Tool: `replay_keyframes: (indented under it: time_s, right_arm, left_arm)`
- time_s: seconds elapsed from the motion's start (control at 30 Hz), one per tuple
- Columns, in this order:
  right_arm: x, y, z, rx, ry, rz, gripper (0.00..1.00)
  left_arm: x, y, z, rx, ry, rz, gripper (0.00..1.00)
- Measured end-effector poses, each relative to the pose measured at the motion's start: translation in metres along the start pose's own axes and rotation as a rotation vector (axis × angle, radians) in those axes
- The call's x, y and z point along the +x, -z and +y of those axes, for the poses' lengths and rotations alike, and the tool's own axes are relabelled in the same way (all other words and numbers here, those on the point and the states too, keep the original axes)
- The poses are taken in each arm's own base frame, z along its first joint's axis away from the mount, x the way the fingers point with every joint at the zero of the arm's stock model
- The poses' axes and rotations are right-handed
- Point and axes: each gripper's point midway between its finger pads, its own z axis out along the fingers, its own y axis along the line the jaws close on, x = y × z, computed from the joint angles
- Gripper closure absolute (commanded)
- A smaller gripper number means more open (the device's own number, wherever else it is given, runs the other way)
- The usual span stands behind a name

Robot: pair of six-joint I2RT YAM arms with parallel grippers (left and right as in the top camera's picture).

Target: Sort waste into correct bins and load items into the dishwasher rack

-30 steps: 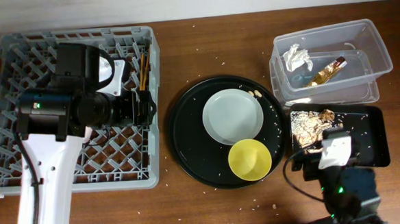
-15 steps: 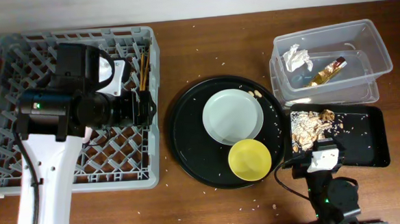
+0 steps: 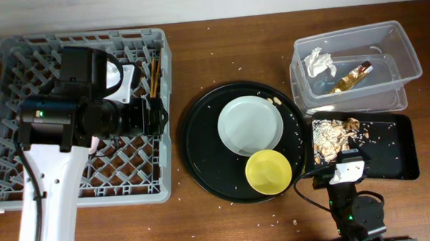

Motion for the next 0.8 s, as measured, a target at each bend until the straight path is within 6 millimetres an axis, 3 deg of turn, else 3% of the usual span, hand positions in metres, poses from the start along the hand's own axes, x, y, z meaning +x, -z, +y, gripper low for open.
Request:
replay_keyframes:
  time_s: [0.17,0.27,0.33,0.37,0.43,0.47,0.53,0.6,0.7,0.8]
  right_arm:
    - [0.0,0.0,0.0,0.0,0.0,0.0,0.02]
    - [0.001,0.0,0.0,0.0,0.001,0.001,0.01]
    - [0.001,0.0,0.0,0.0,0.0,0.0,0.02]
    - [0.001,0.0,0.0,0.0,0.0,0.0,0.02]
    - [0.001,0.0,0.0,0.0,0.0,0.0,0.02]
    - [0.001,0.0,0.0,0.0,0.0,0.0,0.02]
    - [0.001,0.0,0.0,0.0,0.0,0.0,0.01]
    - [0.001,0.0,0.0,0.0,0.0,0.0,0.02]
    - [0.001,0.0,0.0,0.0,0.0,0.0,0.02]
    - [0.001,0.0,0.0,0.0,0.0,0.0,0.02]
  left_arm:
    - [-0.003,0.0,-0.004,0.02,0.0,-0.013,0.01]
    - [-0.038,0.003,-0.021,0.096,-0.026,-0.153,0.02]
    - [-0.042,-0.005,-0.042,0.131,-0.064,-0.153,0.11]
    - [-0.038,-0.014,-0.053,0.138,-0.087,-0.125,0.22]
    - [-0.024,-0.05,-0.082,0.127,-0.164,-0.022,0.34]
    - [-0.013,-0.079,-0.099,0.121,-0.204,0.06,0.36]
    - [0.011,-0.129,-0.118,0.099,-0.259,0.202,0.36]
    - [0.038,-0.175,-0.127,0.076,-0.292,0.335,0.48]
    - [0.064,-0.213,-0.132,0.084,-0.316,0.458,0.54]
    - [0.09,-0.233,-0.143,0.107,-0.355,0.544,0.54]
